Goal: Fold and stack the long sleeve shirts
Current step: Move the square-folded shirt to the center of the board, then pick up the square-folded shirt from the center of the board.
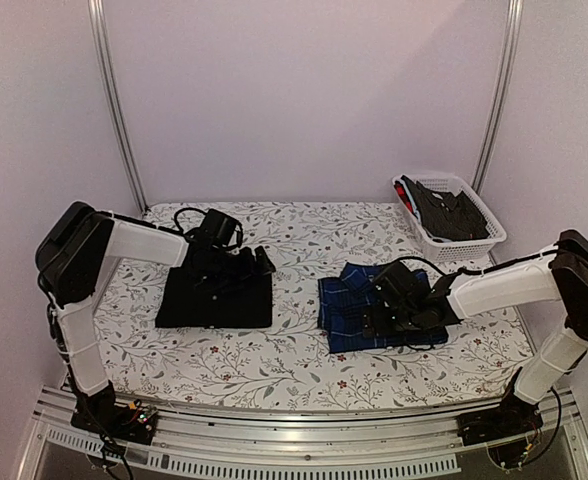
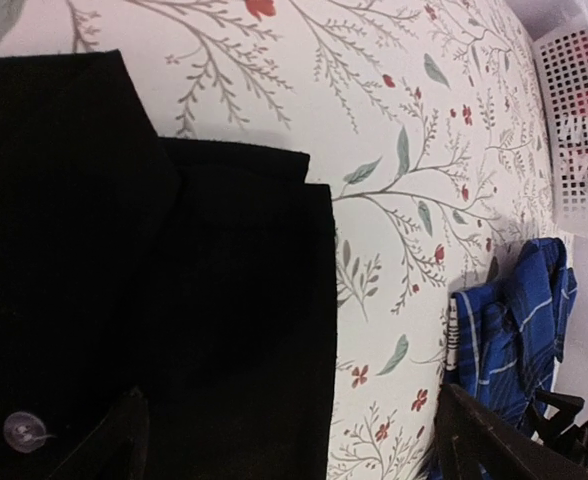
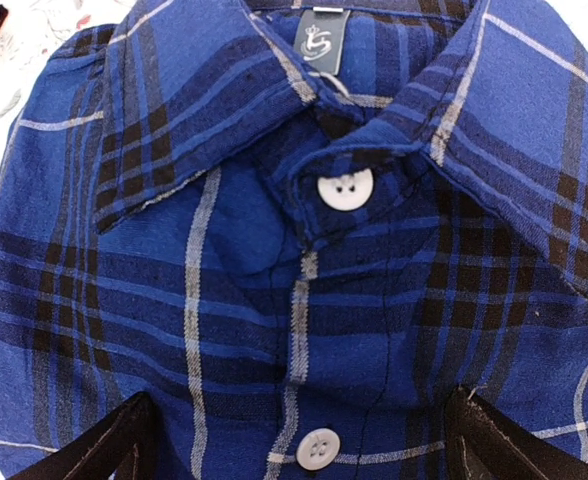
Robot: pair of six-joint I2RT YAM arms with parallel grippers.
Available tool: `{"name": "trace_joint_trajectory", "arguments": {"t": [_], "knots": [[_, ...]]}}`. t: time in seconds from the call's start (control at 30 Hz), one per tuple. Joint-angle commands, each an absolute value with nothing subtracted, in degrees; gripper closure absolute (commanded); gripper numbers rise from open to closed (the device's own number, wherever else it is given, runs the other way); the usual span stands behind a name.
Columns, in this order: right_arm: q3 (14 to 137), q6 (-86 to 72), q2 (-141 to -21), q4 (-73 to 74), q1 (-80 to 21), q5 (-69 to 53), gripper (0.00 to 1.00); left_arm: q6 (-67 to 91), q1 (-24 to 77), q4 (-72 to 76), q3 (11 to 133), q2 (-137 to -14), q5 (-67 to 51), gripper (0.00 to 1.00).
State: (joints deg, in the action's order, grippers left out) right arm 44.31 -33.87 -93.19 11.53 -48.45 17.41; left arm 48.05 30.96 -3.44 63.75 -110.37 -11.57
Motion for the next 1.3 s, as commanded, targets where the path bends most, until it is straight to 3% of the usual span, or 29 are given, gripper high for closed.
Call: {"name": "trace_joint_trajectory", "arguments": {"t": [0.0,0.33,0.57,0.93,1.27], "knots": [[42.15,-35.85,-91.34,16.49,-47.9,15.61,0.01,47.43,34.36,-8.37,68.39,-115.66,-14.07,0.0],[45.93,-35.14,-89.21,17.13,-47.9,15.6,0.01,47.22,35.77,-11.3,76.37,-116.89,-13.11,0.0],[47.1,-34.97,-81.4,17.63,-46.92,20.32,0.01,42.35,37.09,-15.38,82.78,-114.04,-11.29,0.0],[42.8,-31.35,-67.66,20.43,-33.05,12.97,0.04,37.47,43.89,-18.85,87.41,-116.41,-20.37,0.01],[34.76,-32.2,-63.08,20.19,-25.67,9.8,0.11,37.21,49.9,-19.64,88.19,-123.13,-20.51,0.11]]}}
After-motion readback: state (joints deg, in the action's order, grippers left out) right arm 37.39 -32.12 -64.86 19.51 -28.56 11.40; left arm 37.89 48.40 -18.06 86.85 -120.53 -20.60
